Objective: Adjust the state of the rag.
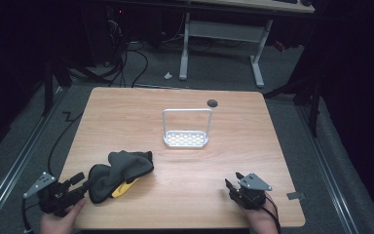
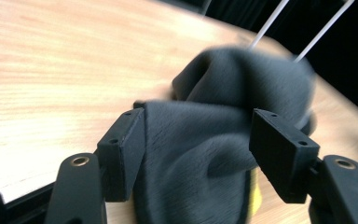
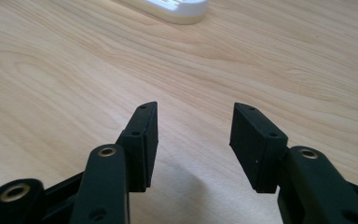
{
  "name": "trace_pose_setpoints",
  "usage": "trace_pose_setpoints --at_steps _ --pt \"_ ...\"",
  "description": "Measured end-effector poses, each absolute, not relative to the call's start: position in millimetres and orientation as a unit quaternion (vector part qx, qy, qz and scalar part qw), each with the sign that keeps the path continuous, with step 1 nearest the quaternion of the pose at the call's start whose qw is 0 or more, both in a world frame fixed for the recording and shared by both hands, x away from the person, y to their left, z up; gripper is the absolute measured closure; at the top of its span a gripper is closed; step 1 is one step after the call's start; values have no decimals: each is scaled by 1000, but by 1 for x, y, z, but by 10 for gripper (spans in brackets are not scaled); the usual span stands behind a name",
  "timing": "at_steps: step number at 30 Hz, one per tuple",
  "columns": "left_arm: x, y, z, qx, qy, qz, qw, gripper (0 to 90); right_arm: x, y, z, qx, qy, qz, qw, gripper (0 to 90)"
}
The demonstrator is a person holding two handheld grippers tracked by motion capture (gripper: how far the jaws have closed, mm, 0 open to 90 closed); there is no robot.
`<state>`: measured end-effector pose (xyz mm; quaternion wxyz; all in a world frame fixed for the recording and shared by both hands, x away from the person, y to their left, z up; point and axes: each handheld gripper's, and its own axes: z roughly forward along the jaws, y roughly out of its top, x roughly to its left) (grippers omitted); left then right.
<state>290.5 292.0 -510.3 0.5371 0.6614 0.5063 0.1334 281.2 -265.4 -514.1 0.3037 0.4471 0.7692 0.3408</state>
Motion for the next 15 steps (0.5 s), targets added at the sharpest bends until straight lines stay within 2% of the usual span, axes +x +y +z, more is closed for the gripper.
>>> trace_pose_setpoints --at_steps 8,15 --pt "292 284 -508 681 491 145 523 359 284 -261 -518 446 777 332 295 516" --pt "288 287 -505 679 491 152 524 353 286 -262 -517 448 775 336 295 515"
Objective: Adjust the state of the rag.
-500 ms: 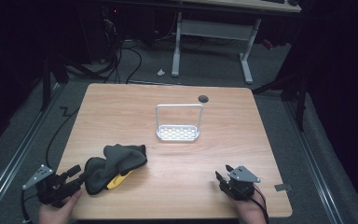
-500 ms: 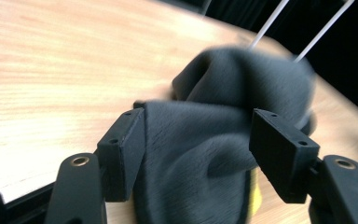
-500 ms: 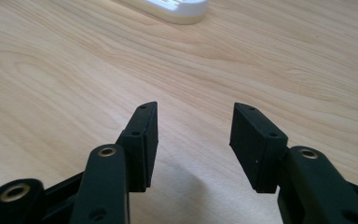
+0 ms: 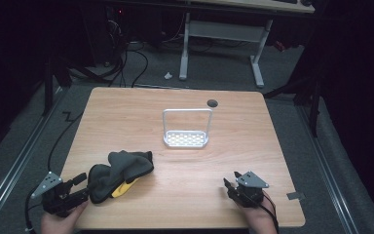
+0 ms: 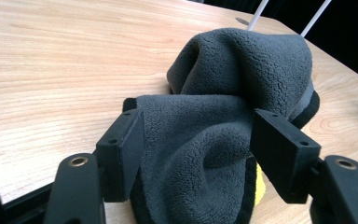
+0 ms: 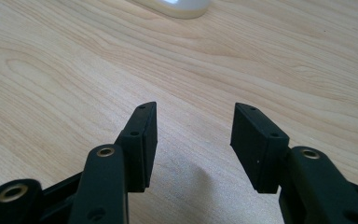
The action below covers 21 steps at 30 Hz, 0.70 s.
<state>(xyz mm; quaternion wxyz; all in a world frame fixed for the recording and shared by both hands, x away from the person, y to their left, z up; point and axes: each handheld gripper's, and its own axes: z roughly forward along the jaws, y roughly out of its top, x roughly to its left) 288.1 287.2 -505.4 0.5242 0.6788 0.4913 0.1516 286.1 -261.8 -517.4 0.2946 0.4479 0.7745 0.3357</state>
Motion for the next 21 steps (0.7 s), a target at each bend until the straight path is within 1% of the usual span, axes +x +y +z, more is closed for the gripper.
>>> trace_pose_setpoints --at_steps 2,6,8,11,18,21 --pt "289 288 -505 677 493 151 525 350 286 -262 -518 448 775 335 294 515" --pt "290 290 -506 674 494 150 529 309 286 -262 -517 447 776 335 293 515" --pt "291 289 -507 674 499 143 526 274 286 -262 -517 447 776 336 293 515" --pt "294 289 -510 675 506 139 519 255 286 -261 -517 445 777 337 292 515" --pt "304 293 -522 673 529 114 505 255 287 -260 -518 440 780 335 292 516" --pt "307 293 -526 670 538 98 502 291 287 -260 -517 441 780 335 293 516"
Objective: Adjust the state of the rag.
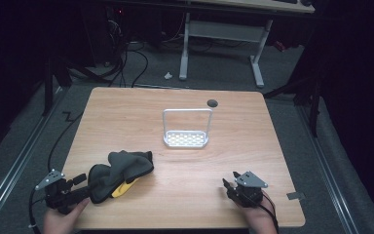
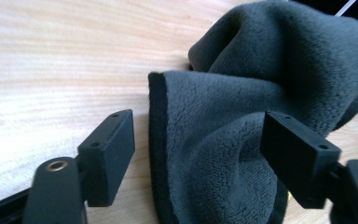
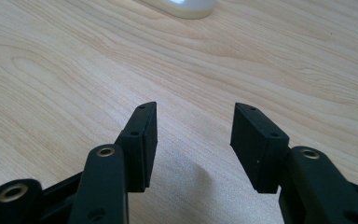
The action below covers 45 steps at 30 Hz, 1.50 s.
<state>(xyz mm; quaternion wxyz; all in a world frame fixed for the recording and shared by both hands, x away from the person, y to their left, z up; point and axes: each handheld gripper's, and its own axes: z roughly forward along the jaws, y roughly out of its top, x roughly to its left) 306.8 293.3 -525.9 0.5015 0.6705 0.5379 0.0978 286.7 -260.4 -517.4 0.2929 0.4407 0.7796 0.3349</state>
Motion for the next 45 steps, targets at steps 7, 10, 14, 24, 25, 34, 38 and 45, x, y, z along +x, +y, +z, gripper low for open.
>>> trace_pose_setpoints --at_steps 7,10,14,24,25,34,38,45 --pt "309 294 -533 679 547 65 485 572 287 -259 -518 438 782 333 292 519" --pt "307 293 -529 690 534 73 483 771 288 -259 -518 436 784 331 292 522" --pt "300 284 -518 700 509 88 493 865 288 -259 -518 435 784 331 295 536" --pt "280 228 -493 725 421 78 539 869 288 -260 -517 437 780 332 300 543" --pt "279 220 -493 730 412 72 540 869 288 -260 -517 437 780 332 299 543" --pt "284 127 -509 791 340 36 507 868 288 -258 -518 435 783 329 298 543" --pt "288 107 -517 802 335 33 494 864 288 -258 -518 436 782 330 298 544" --pt "278 104 -515 813 318 28 487 620 287 -257 -518 432 784 331 298 536"
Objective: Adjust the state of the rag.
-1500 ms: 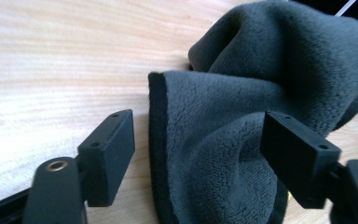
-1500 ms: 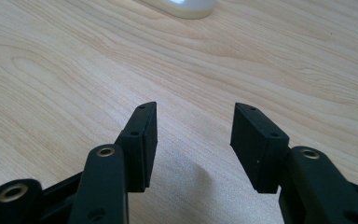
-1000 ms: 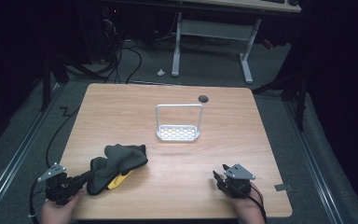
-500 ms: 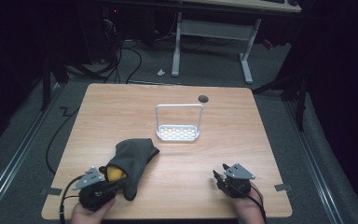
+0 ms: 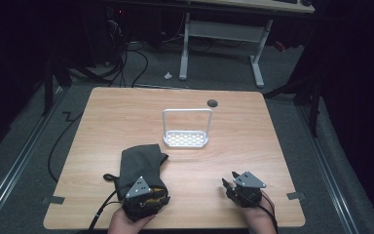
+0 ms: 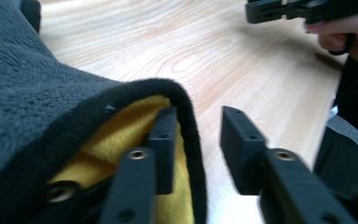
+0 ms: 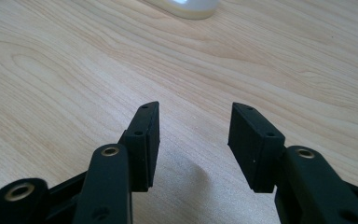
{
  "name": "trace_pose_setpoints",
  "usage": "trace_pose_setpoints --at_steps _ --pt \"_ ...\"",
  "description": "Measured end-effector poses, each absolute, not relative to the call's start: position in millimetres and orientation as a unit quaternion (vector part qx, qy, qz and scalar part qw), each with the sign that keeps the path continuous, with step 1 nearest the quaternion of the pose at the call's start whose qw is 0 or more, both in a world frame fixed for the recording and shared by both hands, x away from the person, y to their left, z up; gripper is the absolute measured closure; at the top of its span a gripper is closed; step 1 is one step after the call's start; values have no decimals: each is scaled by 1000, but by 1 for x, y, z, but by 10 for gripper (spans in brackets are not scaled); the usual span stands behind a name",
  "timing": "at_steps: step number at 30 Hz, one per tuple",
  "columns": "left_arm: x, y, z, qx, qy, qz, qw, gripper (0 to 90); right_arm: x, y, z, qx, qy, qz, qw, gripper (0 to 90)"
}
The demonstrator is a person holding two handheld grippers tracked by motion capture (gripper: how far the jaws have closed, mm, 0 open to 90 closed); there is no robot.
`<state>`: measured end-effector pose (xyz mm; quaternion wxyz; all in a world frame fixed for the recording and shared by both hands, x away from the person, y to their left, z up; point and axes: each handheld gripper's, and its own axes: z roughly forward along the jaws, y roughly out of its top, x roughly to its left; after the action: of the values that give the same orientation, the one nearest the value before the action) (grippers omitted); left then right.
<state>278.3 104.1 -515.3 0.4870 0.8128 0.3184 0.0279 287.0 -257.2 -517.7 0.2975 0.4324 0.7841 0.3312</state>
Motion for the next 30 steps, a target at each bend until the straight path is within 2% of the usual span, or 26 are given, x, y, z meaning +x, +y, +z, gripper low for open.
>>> trace_pose_setpoints --at_steps 3,9,12,14,17,18,19,21,22,25,30 --pt "265 124 -506 812 320 50 486 569 287 -255 -517 432 784 333 295 531" --pt "249 175 -501 779 376 84 494 549 283 -244 -515 419 789 340 294 517" --pt "247 184 -505 718 445 99 526 462 281 -234 -513 410 792 348 289 514" --pt "259 192 -512 749 437 133 480 382 281 -224 -511 401 796 353 283 509" --pt "280 191 -527 777 441 131 429 355 279 -207 -510 382 806 358 275 498" --pt "285 189 -531 780 444 125 422 419 278 -201 -510 376 809 361 270 497" --pt "288 187 -533 777 450 128 422 540 276 -195 -510 371 812 364 266 497" --pt "294 183 -532 771 456 124 427 696 273 -184 -509 359 817 370 256 491" --pt "296 180 -532 770 457 120 430 746 272 -178 -508 353 820 373 251 489" --pt "299 170 -530 779 445 122 424 821 270 -165 -509 339 827 380 239 486" --pt "298 147 -529 796 411 109 430 845 272 -129 -516 309 846 376 219 466"
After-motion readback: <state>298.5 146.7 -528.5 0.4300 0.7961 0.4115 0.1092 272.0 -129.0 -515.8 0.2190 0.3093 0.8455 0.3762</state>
